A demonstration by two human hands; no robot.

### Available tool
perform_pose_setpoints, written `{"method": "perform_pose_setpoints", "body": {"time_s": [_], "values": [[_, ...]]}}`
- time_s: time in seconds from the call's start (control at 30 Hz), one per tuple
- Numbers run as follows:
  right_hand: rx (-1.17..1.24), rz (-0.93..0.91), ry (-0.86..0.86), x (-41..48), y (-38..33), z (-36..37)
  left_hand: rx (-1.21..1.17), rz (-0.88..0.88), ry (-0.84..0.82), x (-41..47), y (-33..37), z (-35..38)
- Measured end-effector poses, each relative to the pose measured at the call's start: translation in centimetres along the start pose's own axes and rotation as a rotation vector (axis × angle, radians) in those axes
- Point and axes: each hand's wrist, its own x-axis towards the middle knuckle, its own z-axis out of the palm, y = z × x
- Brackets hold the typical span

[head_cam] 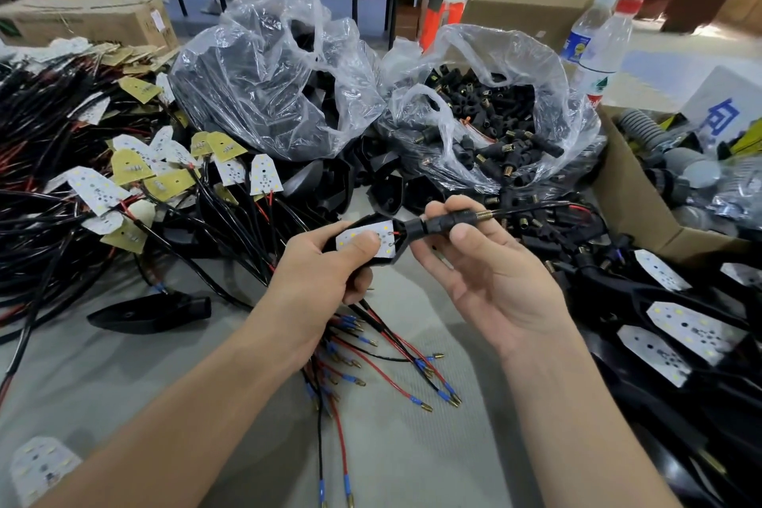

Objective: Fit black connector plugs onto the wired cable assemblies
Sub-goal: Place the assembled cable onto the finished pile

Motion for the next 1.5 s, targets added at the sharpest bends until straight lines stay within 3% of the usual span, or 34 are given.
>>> {"method": "perform_pose_setpoints", "body": {"time_s": [0.2, 0.33, 0.5, 0.67, 0.83, 1.2, 1.4, 1.5], "values": [[-0.005, 0.005, -0.047, 0.2, 0.3, 0.3, 0.046, 0.020, 0.086, 0.2, -0.2, -0.1], [-0.059, 0.016, 0.004, 0.2, -0.2, 0.1, 0.050, 0.019, 0.020, -0.1, -0.2, 0.1], [-0.208, 0.012, -0.002, 0.1, -0.2, 0.2, 0.018, 0.031, 0.057, 0.0, -0.2, -0.1], [-0.176, 0.062, -0.021, 0.1, -0.9, -0.4, -0.050, 0.006, -0.004, 0.0, -0.3, -0.1], [-0.395, 0.040, 0.013, -0.2, -1.3, -0.6, -0.045, -0.057, -0.076, 0.0, -0.3, -0.5], [-0.581, -0.043, 0.099, -0.3, 0.1, 0.7, -0.059, -0.075, -0.139, -0.1, -0.2, -0.4], [-0.547, -0.201, 0.190, -0.2, 0.1, 1.1, -0.293, -0.166, -0.115, 0.1, 0.4, -0.1], [-0.568, -0.275, 0.195, -0.3, -0.1, 1.0, -0.274, -0.140, -0.151, 0.0, 0.7, -0.4]]}}
